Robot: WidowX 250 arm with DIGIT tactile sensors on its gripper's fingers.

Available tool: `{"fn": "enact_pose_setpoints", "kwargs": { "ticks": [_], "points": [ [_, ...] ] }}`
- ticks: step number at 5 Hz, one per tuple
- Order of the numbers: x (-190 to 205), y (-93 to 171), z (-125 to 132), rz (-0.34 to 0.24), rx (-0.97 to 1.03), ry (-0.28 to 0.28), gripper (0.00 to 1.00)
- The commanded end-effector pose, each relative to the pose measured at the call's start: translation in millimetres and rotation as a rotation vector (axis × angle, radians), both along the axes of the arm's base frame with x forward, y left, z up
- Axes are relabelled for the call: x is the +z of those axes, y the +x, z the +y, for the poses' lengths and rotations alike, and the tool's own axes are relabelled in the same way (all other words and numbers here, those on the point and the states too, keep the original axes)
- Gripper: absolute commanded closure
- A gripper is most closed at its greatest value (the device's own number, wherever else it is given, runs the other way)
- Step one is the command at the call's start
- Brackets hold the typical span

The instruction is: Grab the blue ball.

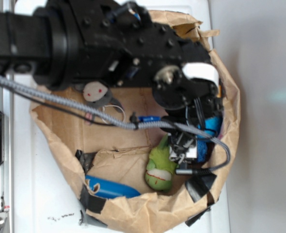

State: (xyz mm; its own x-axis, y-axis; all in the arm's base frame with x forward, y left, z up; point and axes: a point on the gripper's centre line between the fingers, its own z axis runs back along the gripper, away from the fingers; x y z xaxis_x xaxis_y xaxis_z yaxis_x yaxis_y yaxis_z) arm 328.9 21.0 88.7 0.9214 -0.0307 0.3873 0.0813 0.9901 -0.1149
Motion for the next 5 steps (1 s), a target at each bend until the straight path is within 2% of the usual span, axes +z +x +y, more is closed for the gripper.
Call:
{"fn": "enact_pose_setpoints", "kwargs": {
  "ticks": [1,4,5],
  "points": [
    [17,20,-10,-0.086,-0.003,0.023,0.0],
    [-8,27,-10,-0.068,-0.001,0.082,0.0],
    [-12,23,-9,-0.063,-0.008,0.081,0.0]
  ]
}}
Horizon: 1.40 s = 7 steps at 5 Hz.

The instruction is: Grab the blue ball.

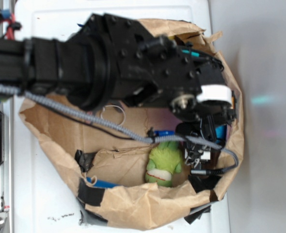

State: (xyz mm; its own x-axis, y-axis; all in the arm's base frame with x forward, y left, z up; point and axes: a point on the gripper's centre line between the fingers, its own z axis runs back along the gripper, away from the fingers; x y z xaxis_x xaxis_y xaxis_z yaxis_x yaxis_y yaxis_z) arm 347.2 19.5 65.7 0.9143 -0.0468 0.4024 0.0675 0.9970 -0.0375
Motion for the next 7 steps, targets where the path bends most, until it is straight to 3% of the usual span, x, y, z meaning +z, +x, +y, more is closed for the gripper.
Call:
{"fn": "enact_pose_setpoints", "kwargs": {
  "ticks": [1,5,7],
  "points": [
    [7,6,-6,-0.031,-0.009,-0.006,1.0],
    [6,2,-4,-0.024,-0.01,-0.015,1.0],
    [16,-5,4,-0.013,0.019,-0.05,1.0]
  ]
}}
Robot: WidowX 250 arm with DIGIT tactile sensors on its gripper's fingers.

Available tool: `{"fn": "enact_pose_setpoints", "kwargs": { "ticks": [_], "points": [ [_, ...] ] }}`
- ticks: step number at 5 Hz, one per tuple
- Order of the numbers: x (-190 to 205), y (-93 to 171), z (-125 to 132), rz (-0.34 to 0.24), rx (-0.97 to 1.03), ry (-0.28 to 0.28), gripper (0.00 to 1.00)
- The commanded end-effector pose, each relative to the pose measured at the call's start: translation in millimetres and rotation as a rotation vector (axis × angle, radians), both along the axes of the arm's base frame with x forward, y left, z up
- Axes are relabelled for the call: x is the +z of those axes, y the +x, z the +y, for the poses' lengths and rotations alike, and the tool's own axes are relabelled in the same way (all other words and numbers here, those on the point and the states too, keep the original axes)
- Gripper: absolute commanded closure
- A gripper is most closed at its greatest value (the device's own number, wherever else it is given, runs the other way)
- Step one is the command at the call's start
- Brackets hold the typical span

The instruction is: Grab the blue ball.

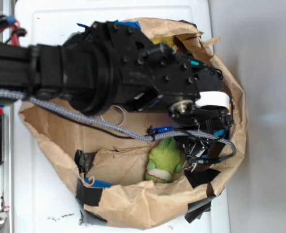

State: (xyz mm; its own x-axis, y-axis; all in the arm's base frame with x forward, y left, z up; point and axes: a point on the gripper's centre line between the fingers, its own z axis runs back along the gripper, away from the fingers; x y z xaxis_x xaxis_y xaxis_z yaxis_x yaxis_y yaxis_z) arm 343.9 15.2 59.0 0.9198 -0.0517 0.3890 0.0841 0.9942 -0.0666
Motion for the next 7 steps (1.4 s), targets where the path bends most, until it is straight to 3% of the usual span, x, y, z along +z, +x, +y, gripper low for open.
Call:
{"fn": "enact_pose_setpoints", "kwargs": {
  "ticks": [1,2,5,7],
  "points": [
    [50,-29,14,0.023,0.059,-0.058,1.0],
    [66,-49,24,0.063,0.049,-0.068,1.0],
    [85,-81,41,0.338,0.061,0.016,1.0],
    [89,-80,37,0.305,0.042,0.012,1.0]
  ]
}}
